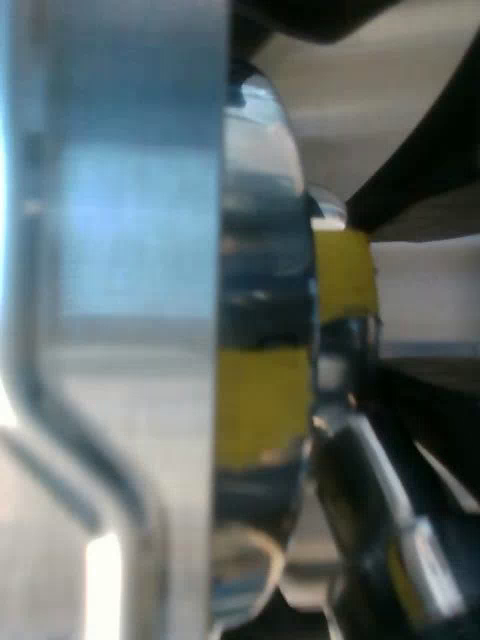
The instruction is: Put the handle in the coffee machine
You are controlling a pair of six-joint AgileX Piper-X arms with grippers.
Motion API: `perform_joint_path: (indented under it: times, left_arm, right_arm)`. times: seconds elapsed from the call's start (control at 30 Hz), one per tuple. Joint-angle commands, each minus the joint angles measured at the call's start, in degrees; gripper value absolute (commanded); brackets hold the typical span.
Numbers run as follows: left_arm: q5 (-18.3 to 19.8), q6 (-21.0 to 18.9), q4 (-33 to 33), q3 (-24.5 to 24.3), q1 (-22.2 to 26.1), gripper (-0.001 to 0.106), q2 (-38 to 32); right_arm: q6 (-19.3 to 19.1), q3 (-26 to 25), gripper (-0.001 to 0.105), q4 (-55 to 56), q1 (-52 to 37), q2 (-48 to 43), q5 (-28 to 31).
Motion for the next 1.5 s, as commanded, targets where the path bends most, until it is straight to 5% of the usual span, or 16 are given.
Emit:
perform_joint_path:
  times: [0.03, 0.33, 0.73, 1.0, 1.3, 1.5]
  left_arm:
    - [2.2, -0.2, 1.3, 0.2, -0.8, 0.0, -0.5]
    - [1.3, -0.1, 1.2, 0.2, -0.8, 0.0, -0.5]
    - [1.2, -0.7, 1.1, 0.2, -0.8, 0.0, -0.5]
    - [1.1, -3.8, -0.1, 0.2, -0.8, 0.0, -0.6]
    - [-2.3, -6.7, -1.2, 0.2, -2.2, 0.0, -4.9]
    - [-4.0, -10.9, -1.6, 0.2, -6.8, 0.0, -5.6]
  right_arm:
    - [1.6, 0.8, 0.029, -1.8, 1.3, -3.9, -3.3]
    - [3.3, 12.3, 0.03, 5.1, 2.7, -13.6, -5.4]
    - [5.8, 21.8, 0.03, 17.7, 7.4, -29.3, -6.5]
    - [6.7, 22.6, 0.03, 33.3, 13.1, -40.4, -21.4]
    - [14.0, 22.6, 0.03, 43.4, 15.0, -47.6, -29.9]
    - [14.3, 22.6, 0.054, 43.8, 15.0, -49.3, -29.6]
